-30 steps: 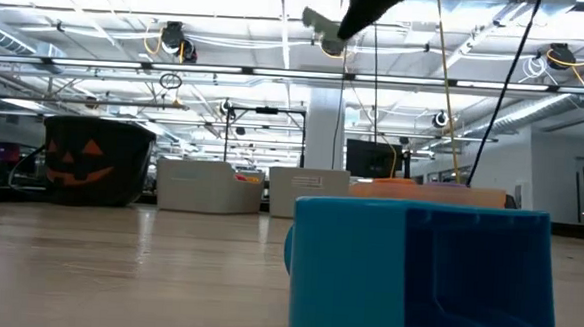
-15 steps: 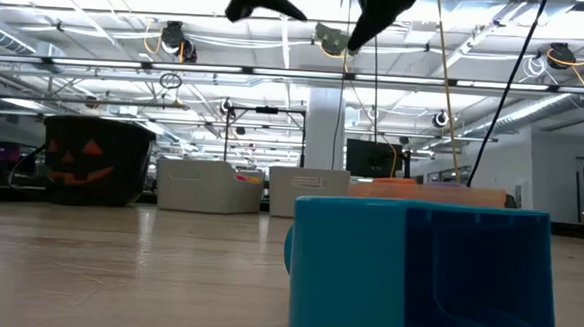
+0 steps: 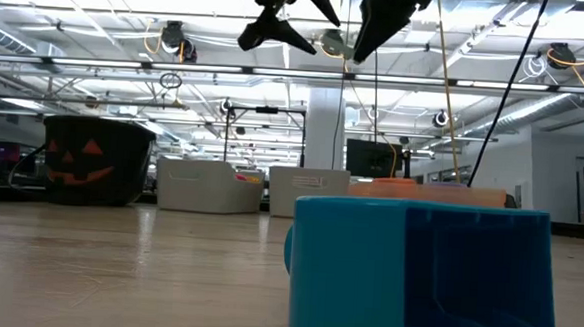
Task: Pick & Place Toys
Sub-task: Put the light blue game piece into the left gray bin
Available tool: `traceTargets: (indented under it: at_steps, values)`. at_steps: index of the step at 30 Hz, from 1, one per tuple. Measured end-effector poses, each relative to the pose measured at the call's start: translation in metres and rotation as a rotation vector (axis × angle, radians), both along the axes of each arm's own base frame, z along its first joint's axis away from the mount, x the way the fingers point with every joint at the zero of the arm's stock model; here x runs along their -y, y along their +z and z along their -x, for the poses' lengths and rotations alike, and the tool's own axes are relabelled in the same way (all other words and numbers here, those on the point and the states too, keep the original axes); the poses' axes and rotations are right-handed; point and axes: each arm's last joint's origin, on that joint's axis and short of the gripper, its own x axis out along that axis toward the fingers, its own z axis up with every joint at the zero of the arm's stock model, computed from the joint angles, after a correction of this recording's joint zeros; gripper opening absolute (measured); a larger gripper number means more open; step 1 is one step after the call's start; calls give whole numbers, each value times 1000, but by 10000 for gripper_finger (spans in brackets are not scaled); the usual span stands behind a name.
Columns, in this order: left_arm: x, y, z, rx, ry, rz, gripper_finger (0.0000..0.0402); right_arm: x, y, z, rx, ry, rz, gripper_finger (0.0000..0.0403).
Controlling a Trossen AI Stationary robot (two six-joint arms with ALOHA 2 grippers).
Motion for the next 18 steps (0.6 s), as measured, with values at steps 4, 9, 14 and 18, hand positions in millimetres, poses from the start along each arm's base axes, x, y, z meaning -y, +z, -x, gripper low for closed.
traceTargets:
  at_steps: [4,9,14,18]
  values:
    - [-4,-1,1,-7,11,2,241,2,0,0,3,-12,-2,114]
    - [-6,0,1,-3,20,8,241,3,2,-2,41,-29,-12,117]
    - [-6,0,1,1,16,1,241,3,5,-6,96,-36,-16,114]
    - [-7,0,1,1,9,-7,241,3,5,-7,103,-32,-14,116]
